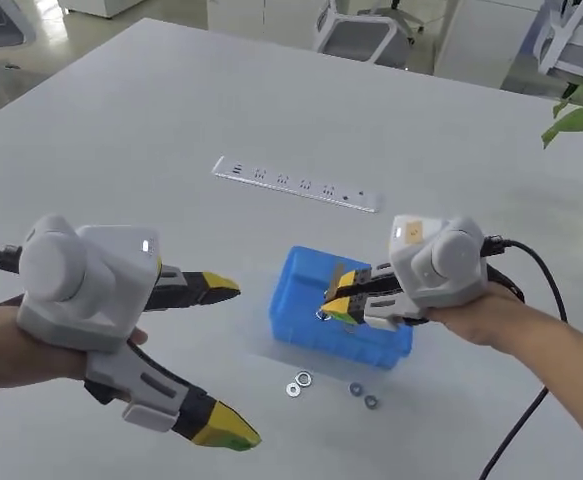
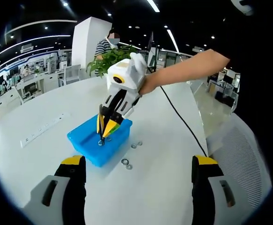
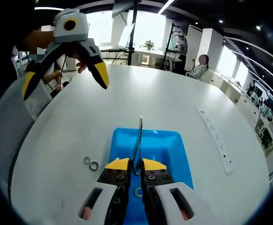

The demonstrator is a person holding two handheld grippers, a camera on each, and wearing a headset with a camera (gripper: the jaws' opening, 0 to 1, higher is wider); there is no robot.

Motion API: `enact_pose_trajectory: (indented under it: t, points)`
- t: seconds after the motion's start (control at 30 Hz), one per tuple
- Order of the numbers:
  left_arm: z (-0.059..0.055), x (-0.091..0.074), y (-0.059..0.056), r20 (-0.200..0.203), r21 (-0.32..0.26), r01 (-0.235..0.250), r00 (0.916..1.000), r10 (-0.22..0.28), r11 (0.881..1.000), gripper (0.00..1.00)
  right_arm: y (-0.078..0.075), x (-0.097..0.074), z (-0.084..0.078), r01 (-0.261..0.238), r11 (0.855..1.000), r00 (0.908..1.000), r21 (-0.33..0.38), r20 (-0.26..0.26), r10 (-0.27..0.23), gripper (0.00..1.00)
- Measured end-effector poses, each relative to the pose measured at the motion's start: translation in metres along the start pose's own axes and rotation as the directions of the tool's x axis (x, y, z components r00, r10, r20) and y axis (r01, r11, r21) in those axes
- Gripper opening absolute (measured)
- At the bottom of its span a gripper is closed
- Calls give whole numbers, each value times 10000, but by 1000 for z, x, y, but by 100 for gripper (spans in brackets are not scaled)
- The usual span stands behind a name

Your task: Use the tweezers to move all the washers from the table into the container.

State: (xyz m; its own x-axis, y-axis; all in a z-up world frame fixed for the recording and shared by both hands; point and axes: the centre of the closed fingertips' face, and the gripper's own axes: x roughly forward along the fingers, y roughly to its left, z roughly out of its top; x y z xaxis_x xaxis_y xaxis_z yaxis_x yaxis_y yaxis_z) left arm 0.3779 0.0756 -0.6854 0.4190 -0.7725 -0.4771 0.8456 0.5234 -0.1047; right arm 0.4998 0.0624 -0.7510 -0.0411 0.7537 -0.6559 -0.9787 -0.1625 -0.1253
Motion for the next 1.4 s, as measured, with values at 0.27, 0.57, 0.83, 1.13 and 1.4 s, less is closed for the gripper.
enact_pose_trajectory:
  t: [0.27,0.57,0.83,1.13,1.4]
  points:
    - [6,6,9,49,94,54,10000,-55,9999,99,-1,4,-8,-49,9997,10000,242,-61,50,9]
    - [24,17,28,162,303,118,9998,-123,9995,91,-1,8,-9,-162,9994,9998,319,-89,164,9]
    - [42,31,47,84,921,230,9997,-239,9955,73,0,8,-8,-184,9995,9997,249,-151,188,9]
    - [48,49,60,-347,1956,472,9985,-412,9796,39,1,8,-8,-213,9995,9996,217,-176,217,9]
    - [47,63,77,-720,2201,296,9973,-140,9750,24,2,8,-9,-234,9997,9995,97,-218,236,9]
